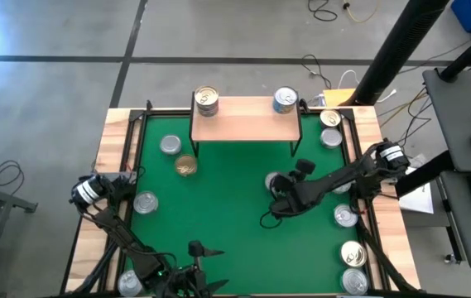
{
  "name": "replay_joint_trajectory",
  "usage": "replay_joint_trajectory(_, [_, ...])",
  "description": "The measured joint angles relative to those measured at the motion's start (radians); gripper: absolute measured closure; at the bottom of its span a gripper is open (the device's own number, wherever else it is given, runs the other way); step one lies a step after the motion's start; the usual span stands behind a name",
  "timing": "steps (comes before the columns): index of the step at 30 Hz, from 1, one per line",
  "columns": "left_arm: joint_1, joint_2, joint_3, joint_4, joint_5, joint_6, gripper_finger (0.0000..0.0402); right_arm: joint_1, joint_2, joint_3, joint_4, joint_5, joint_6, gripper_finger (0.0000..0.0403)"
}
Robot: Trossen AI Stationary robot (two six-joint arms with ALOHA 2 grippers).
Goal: Stack canned seafood by type on shelf
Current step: Put the top blue tuna can on the shelf
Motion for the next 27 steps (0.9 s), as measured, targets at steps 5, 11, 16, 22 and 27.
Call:
replay_joint_trajectory(5, [0.002,0.032,-0.001,0.003,-0.007,-0.083,0.0011,-0.032,0.0,-0.099,0.263,-0.023,-0.113,0.039])
replay_joint_trajectory(11, [0.002,0.076,-0.001,-0.001,-0.007,-0.144,0.0011,-0.044,-0.001,-0.175,0.482,-0.132,-0.217,0.039])
replay_joint_trajectory(16, [0.007,0.078,-0.001,0.003,-0.018,-0.146,0.0011,0.0,-0.002,-0.112,0.5,-0.287,-0.246,0.039])
replay_joint_trajectory(22, [0.03,0.092,-0.001,0.004,-0.081,-0.17,0.0011,0.1,-0.002,0.023,0.497,-0.319,-0.409,0.039])
replay_joint_trajectory(27, [0.036,0.142,0.0,0.003,0.007,-0.224,0.0011,0.164,-0.002,0.05,0.444,-0.312,-0.407,0.039])
